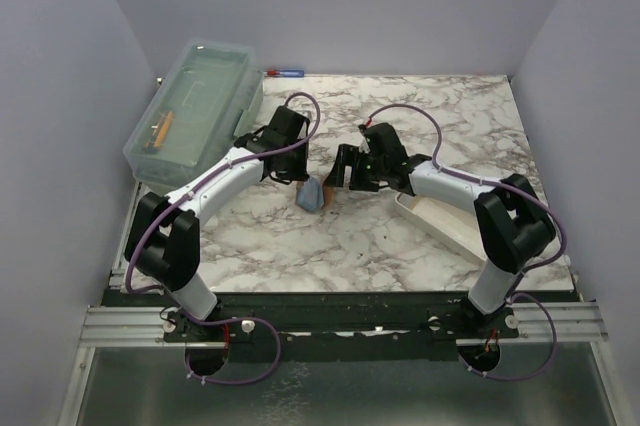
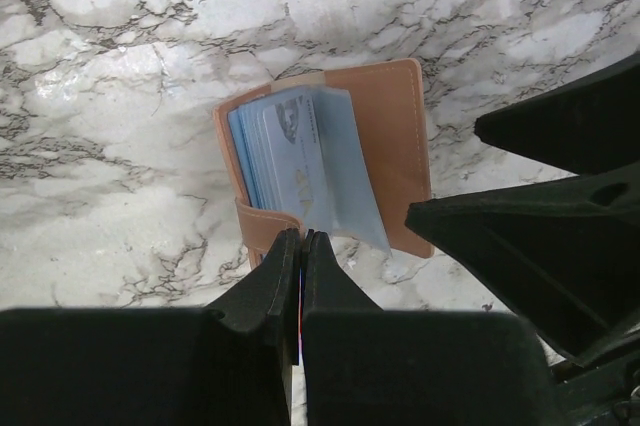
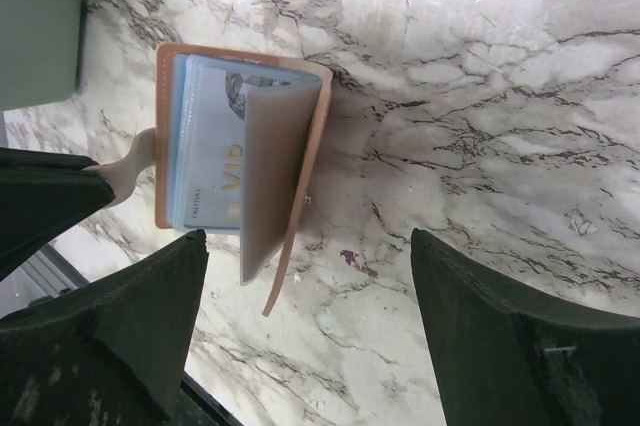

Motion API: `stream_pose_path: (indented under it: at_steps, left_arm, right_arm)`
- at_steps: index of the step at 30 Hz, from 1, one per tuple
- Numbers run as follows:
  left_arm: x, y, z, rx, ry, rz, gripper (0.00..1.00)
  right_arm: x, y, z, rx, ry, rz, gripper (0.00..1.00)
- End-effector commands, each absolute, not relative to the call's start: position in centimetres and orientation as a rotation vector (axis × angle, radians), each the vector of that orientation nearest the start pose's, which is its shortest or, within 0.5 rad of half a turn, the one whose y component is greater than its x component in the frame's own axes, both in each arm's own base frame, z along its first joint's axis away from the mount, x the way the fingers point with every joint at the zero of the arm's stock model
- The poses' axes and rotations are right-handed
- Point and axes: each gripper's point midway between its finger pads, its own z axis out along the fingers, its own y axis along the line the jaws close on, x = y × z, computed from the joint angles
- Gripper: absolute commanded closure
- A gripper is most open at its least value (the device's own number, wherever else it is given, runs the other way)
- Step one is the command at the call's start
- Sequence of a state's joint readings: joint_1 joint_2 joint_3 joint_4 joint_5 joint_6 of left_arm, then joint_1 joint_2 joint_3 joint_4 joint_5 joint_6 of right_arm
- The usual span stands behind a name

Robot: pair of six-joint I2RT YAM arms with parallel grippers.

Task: Put the credit cards into the card holder
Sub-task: Open the card holder at the center of the board.

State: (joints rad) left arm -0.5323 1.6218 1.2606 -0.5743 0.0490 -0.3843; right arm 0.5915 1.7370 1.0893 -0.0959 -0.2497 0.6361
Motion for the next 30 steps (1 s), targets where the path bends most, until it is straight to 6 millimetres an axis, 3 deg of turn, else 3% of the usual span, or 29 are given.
stream_pose_path:
  at_steps: [1,13,19,30]
  left_arm:
    - [32.9,-23.8,14.8,0.214,2.487,-0.563,1.00]
    - [32.5,-24.2,14.7,0.212,2.485,-0.603,1.00]
    - [32.2,-24.5,14.9,0.216,2.479,-0.638,1.00]
    - [32.2,-24.9,14.9,0.211,2.474,-0.663,1.00]
  right_arm:
    - [33.0,31.5,7.9,-0.109,2.476,0.907,0.13]
    - [32.7,32.4,6.9,-0.060,2.498,0.983,0.20]
    - [32.9,32.9,6.9,-0.091,2.481,1.010,0.12]
    - [33.0,33.8,6.7,-0.129,2.472,1.064,0.08]
